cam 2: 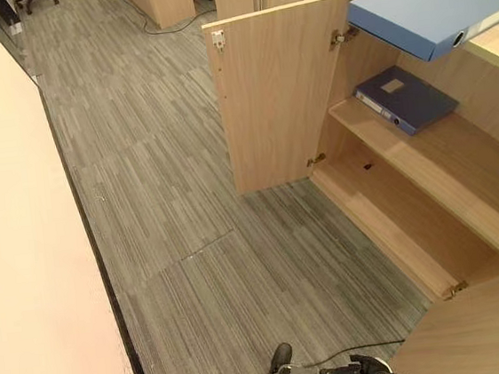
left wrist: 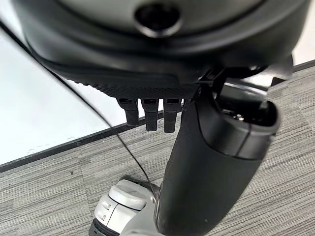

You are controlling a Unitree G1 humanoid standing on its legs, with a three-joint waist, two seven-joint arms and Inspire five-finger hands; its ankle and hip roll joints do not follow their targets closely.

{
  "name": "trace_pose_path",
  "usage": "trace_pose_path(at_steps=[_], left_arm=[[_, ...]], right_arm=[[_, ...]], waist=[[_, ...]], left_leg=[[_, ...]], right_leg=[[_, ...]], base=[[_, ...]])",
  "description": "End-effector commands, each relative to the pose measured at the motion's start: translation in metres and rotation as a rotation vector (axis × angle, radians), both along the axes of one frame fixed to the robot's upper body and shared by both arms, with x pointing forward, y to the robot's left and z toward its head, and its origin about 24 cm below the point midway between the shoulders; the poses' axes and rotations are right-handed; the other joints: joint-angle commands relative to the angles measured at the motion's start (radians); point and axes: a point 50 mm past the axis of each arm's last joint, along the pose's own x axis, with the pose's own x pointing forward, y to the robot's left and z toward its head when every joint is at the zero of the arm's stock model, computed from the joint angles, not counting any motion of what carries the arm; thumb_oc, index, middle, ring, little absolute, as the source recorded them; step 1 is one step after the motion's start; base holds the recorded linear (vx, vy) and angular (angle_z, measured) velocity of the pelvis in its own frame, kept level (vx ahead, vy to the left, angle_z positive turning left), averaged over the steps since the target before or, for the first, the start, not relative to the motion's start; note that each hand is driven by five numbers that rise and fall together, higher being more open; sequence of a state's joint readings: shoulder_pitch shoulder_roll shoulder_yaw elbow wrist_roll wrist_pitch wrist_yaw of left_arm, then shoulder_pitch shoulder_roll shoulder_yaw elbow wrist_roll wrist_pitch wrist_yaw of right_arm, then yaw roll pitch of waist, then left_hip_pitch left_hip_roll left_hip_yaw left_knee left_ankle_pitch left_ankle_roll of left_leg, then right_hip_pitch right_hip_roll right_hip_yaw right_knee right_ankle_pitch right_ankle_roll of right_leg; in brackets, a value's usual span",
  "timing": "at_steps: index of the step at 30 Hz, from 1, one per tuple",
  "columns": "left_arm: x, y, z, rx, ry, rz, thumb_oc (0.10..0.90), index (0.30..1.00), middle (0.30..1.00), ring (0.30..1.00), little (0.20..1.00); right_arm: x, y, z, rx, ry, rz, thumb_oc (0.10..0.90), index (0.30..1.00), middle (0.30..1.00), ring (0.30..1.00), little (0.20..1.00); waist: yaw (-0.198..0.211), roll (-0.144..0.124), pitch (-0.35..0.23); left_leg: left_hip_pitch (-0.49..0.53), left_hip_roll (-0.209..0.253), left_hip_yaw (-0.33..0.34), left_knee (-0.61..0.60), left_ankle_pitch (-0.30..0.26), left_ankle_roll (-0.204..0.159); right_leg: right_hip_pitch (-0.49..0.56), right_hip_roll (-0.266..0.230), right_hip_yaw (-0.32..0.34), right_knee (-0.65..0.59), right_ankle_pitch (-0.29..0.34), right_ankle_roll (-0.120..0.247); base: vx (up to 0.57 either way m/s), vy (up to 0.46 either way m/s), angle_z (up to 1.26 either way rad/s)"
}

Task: Put the empty folder in the office cabinet

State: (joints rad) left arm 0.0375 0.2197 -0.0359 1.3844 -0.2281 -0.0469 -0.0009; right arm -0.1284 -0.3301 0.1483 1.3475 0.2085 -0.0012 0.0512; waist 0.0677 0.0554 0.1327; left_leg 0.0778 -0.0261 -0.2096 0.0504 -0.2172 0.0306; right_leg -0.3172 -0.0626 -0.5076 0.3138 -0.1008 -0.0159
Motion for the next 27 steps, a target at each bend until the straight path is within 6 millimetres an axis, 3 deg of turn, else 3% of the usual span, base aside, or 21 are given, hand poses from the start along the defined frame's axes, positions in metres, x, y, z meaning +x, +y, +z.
trace_pose_path(at_steps=[1, 2, 3, 4, 5, 6, 7, 9, 10, 13, 14, 15, 16, 17, 18, 19, 20, 22, 24, 27], left_arm=[[0.008, 0.015, 0.005, 0.075, -0.018, -0.026, 0.8, 0.9, 0.9, 0.9, 0.9], [0.008, 0.015, 0.005, 0.075, -0.018, -0.026, 0.8, 0.9, 0.9, 0.9, 0.9], [0.012, 0.012, 0.005, 0.069, -0.033, -0.034, 0.8, 0.9, 0.9, 0.9, 0.9], [0.012, 0.012, 0.005, 0.069, -0.033, -0.035, 0.8, 0.9, 0.9, 0.9, 0.9], [0.013, 0.011, 0.004, 0.064, -0.038, -0.037, 0.8, 0.9, 0.9, 0.9, 0.9], [0.013, 0.01, 0.004, 0.06, -0.04, -0.028, 0.8, 0.9, 0.9, 0.9, 0.9], [0.01, 0.009, 0.004, 0.055, -0.035, -0.019, 0.8, 0.9, 0.9, 0.9, 0.9], [0.01, 0.009, 0.004, 0.056, -0.035, -0.019, 0.8, 0.9, 0.9, 0.9, 0.9], [-0.005, 0.014, 0.003, 0.096, 0.027, -0.067, 0.8, 0.9, 0.9, 0.9, 0.9], [-0.006, 0.019, 0.005, 0.121, 0.026, -0.071, 0.8, 0.9, 0.9, 0.9, 0.9], [-0.007, 0.022, 0.006, 0.136, 0.025, -0.064, 0.8, 0.9, 0.9, 0.9, 0.9], [-0.006, 0.024, 0.006, 0.152, 0.014, -0.062, 0.8, 0.9, 0.9, 0.9, 0.9], [-0.006, 0.024, 0.006, 0.153, 0.014, -0.062, 0.8, 0.9, 0.9, 0.9, 0.9], [-0.007, 0.021, 0.006, 0.151, 0.01, -0.052, 0.8, 0.9, 0.9, 0.9, 0.9], [-0.007, 0.021, 0.006, 0.151, 0.01, -0.052, 0.8, 0.9, 0.9, 0.9, 0.9], [-0.01, 0.019, 0.005, 0.144, 0.016, -0.039, 0.8, 0.9, 0.9, 0.9, 0.9], [-0.014, 0.018, 0.004, 0.138, 0.023, -0.024, 0.8, 0.9, 0.9, 0.9, 0.9], [-0.026, 0.012, 0.002, 0.109, 0.058, 0.019, 0.8, 0.9, 0.9, 0.9, 0.9], [-0.031, 0.009, 0.001, 0.098, 0.078, 0.026, 0.8, 0.9, 0.9, 0.9, 0.9], [-0.038, 0.007, 0.0, 0.089, 0.11, 0.024, 0.8, 0.9, 0.9, 0.9, 0.9]], right_arm=[[-0.044, -0.006, -0.009, -0.028, 0.168, -0.011, 0.8, 0.9, 0.9, 0.9, 0.9], [-0.044, -0.006, -0.009, -0.028, 0.168, -0.011, 0.8, 0.9, 0.9, 0.9, 0.9], [-0.048, -0.01, -0.008, -0.04, 0.177, -0.035, 0.8, 0.9, 0.9, 0.9, 0.9], [-0.048, -0.011, -0.008, -0.04, 0.177, -0.035, 0.8, 0.9, 0.9, 0.9, 0.9], [-0.048, -0.014, -0.007, -0.046, 0.179, -0.048, 0.8, 0.9, 0.9, 0.9, 0.9], [-0.049, -0.02, -0.005, -0.06, 0.175, -0.075, 0.8, 0.9, 0.9, 0.9, 0.9], [-0.049, -0.021, -0.004, -0.06, 0.17, -0.09, 0.8, 0.9, 0.9, 0.9, 0.9], [-0.049, -0.021, -0.004, -0.059, 0.17, -0.09, 0.8, 0.9, 0.9, 0.9, 0.9], [-0.042, -0.019, -0.004, -0.047, 0.144, -0.12, 0.8, 0.9, 0.9, 0.9, 0.9], [-0.037, -0.013, -0.005, -0.041, 0.135, -0.103, 0.8, 0.9, 0.9, 0.9, 0.9], [-0.035, -0.01, -0.006, -0.037, 0.136, -0.086, 0.8, 0.9, 0.9, 0.9, 0.9], [-0.031, -0.005, -0.007, -0.04, 0.135, -0.047, 0.8, 0.9, 0.9, 0.9, 0.9], [-0.031, -0.005, -0.007, -0.04, 0.135, -0.047, 0.8, 0.9, 0.9, 0.9, 0.9], [-0.031, -0.004, -0.007, -0.046, 0.143, -0.036, 0.8, 0.9, 0.9, 0.9, 0.9], [-0.031, -0.004, -0.007, -0.046, 0.143, -0.036, 0.8, 0.9, 0.9, 0.9, 0.9], [-0.034, -0.004, -0.008, -0.048, 0.155, -0.036, 0.8, 0.9, 0.9, 0.9, 0.9], [-0.038, -0.005, -0.008, -0.051, 0.162, -0.043, 0.8, 0.9, 0.9, 0.9, 0.9], [-0.052, -0.005, -0.01, -0.045, 0.206, -0.037, 0.8, 0.9, 0.9, 0.9, 0.9], [-0.055, -0.005, -0.011, -0.044, 0.216, -0.03, 0.8, 0.9, 0.9, 0.9, 0.9], [-0.064, 0.0, -0.013, -0.023, 0.247, -0.025, 0.8, 0.9, 0.9, 0.9, 0.9]], waist=[[-0.016, 0.008, 0.044], [-0.016, 0.009, 0.046], [-0.012, 0.012, 0.044], [-0.012, 0.012, 0.045], [-0.008, 0.014, 0.044], [0.001, 0.005, 0.049], [0.004, -0.009, 0.054], [0.007, -0.007, 0.054], [0.031, -0.061, 0.069], [0.059, -0.082, 0.077], [0.071, -0.085, 0.079], [0.085, -0.076, 0.079], [0.085, -0.076, 0.08], [0.09, -0.068, 0.074], [0.094, -0.07, 0.077], [0.098, -0.066, 0.071], [0.101, -0.059, 0.066], [0.127, -0.026, 0.025], [0.128, -0.018, 0.014], [0.125, -0.02, -0.024]], left_leg=[[0.096, -0.052, 0.035, 0.087, 0.163, -0.065], [0.097, -0.051, 0.036, 0.09, 0.161, -0.066], [0.056, -0.085, 0.044, 0.253, 0.273, -0.118], [0.054, -0.084, 0.044, 0.257, 0.271, -0.119], [0.02, -0.101, 0.047, 0.348, 0.312, -0.148], [-0.065, -0.106, 0.098, 0.495, 0.324, -0.164], [-0.115, -0.09, 0.136, 0.538, 0.298, -0.139], [-0.118, -0.087, 0.139, 0.544, 0.293, -0.139], [-0.273, -0.03, 0.206, 0.526, 0.156, -0.05], [-0.311, 0.015, 0.193, 0.388, 0.149, -0.038], [-0.322, 0.053, 0.171, 0.298, 0.183, -0.047], [-0.33, 0.158, 0.122, 0.072, 0.343, -0.078], [-0.327, 0.158, 0.123, 0.067, 0.346, -0.078], [-0.339, 0.239, 0.11, -0.079, 0.4, -0.099], [-0.328, 0.239, 0.115, -0.088, 0.403, -0.099], [-0.344, 0.27, 0.105, -0.134, 0.422, -0.107], [-0.349, 0.282, 0.092, -0.138, 0.422, -0.114], [-0.312, 0.265, -0.002, -0.138, 0.426, -0.145], [-0.297, 0.252, -0.026, -0.138, 0.428, -0.158], [-0.243, 0.194, -0.028, -0.138, 0.401, -0.158]], right_leg=[[0.103, -0.031, 0.08, -0.062, -0.004, 0.023], [0.106, -0.03, 0.08, -0.066, -0.002, 0.022], [0.166, -0.003, 0.09, -0.117, -0.012, 0.009], [0.168, -0.002, 0.09, -0.12, -0.011, 0.008], [0.189, 0.003, 0.098, -0.135, -0.014, 0.001], [0.238, -0.001, 0.114, -0.164, -0.018, -0.008], [0.263, -0.014, 0.124, -0.18, -0.017, -0.007], [0.262, -0.011, 0.126, -0.18, -0.017, -0.008], [0.326, -0.048, 0.172, -0.212, -0.008, 0.01], [0.35, -0.059, 0.194, -0.216, -0.015, 0.023], [0.36, -0.059, 0.201, -0.217, -0.021, 0.025], [0.369, -0.061, 0.211, -0.205, -0.03, 0.033], [0.369, -0.061, 0.212, -0.205, -0.03, 0.033], [0.37, -0.068, 0.236, -0.184, -0.048, 0.043], [0.372, -0.07, 0.24, -0.18, -0.051, 0.043], [0.38, -0.069, 0.252, -0.178, -0.06, 0.048], [0.386, -0.066, 0.26, -0.173, -0.063, 0.052], [0.434, -0.04, 0.28, -0.204, -0.067, 0.062], [0.446, -0.041, 0.281, -0.211, -0.067, 0.068], [0.473, -0.099, 0.287, -0.243, -0.029, 0.11]], base=[[0.22, -0.115, 0.12], [0.32, -0.181, 0.03], [0.21, -0.13, -0.03], [0.3, -0.171, -0.12], [0.27, -0.144, -0.3], [0.37, -0.184, -0.35], [0.28, -0.139, -0.22], [0.19, -0.034, -0.21], [0.37, -0.022, -0.33], [0.22, 0.003, -0.59], [0.25, 0.112, -0.87], [0.18, 0.107, -0.69], [0.27, 0.197, -0.41], [0.16, 0.099, -0.3], [0.24, 0.162, -0.36], [0.16, 0.113, -0.2], [0.34, 0.243, -0.2], [0.32, 0.228, -0.23], [0.24, 0.241, -0.38], [0.29, 0.334, -0.24]])
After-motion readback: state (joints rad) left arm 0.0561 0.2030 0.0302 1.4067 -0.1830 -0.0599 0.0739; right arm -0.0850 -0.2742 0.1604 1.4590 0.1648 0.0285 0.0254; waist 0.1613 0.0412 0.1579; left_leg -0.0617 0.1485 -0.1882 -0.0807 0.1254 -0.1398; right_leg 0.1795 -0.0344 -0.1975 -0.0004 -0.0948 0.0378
